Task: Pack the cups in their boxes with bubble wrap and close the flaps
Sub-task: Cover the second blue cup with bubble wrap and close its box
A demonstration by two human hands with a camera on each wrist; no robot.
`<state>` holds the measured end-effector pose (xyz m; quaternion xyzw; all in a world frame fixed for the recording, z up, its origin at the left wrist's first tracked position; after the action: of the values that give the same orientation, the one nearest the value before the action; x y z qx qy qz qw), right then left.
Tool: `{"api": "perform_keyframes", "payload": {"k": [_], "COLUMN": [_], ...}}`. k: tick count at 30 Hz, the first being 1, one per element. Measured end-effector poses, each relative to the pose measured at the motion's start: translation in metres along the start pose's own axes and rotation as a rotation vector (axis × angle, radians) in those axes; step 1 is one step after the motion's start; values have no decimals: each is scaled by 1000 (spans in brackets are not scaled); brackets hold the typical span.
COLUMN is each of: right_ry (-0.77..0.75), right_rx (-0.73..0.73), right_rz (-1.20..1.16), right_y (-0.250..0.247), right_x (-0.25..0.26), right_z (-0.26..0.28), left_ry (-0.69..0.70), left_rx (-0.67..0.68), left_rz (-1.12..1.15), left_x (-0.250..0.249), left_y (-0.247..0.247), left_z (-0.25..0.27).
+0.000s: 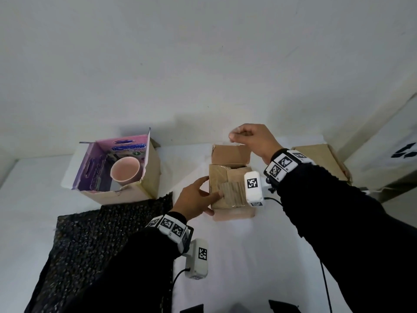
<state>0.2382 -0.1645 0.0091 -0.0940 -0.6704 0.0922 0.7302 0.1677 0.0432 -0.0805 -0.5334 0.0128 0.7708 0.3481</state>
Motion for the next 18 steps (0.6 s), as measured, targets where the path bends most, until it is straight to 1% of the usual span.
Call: {"api": "perform_keyframes", "payload": {"k": [3,6,8,13,16,18], "right_ry": [-95,-200,-247,-343,-363,-425], "right_rx": [-13,14,55,68,34,24], "right_rz": [72,246,366,713,825,902], "right_y": [-3,5,16,41,45,50], "right_x": [8,7,2,-24,-36,-40], "right_z": [21,55,75,103,114,123], "left_ry": [-40,-98,-106,-76,-66,-60], "left_rx": [-11,-20,-43,-87,-95,-96], "left_rz": [106,250,308,374,396,389], "left_x": [6,15,18,16,15,14], "left_y": [1,3,5,14,18,20], "left_z": [-2,-3,-2,3,6,6]}}
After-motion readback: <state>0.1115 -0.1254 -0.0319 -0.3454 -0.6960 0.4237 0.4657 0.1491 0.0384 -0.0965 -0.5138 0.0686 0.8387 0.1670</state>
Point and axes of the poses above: each hand's wrist, its own z-axis away from the middle knuckle, its own y-axis out of the palm, x = y × z, the point moved 7 cm from there along -z, towards the middle knuckle, and after that the axes turned 4 degrees about x, right-handed, at the moved point
